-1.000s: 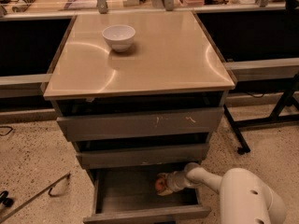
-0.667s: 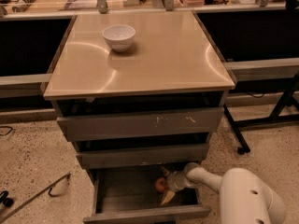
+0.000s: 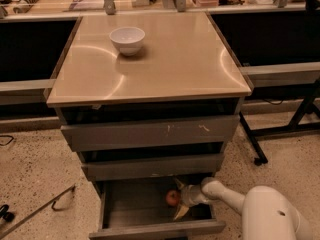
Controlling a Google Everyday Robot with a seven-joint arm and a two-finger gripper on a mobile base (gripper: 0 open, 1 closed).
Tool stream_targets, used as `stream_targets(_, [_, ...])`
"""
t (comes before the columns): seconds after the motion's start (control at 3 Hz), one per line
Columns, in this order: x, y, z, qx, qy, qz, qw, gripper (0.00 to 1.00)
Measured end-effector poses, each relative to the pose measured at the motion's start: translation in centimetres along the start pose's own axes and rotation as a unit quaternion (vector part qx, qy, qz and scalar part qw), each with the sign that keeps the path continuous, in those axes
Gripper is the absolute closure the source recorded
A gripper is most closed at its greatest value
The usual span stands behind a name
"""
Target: Place apple into bottom drawer
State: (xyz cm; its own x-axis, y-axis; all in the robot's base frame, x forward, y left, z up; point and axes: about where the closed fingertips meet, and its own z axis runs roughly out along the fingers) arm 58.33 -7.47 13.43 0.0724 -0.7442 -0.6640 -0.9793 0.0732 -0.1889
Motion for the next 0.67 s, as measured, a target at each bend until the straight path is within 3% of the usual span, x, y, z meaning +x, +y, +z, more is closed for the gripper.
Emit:
stream_targets(0.33, [-0.06,-0.51,-2.14,0.029,0.000,-0.008,0.9996,0.00])
stream_targets(0.67, [-0.04,-0.38,-2.33,0.030,-0.001,-0.007,0.9995,0.00])
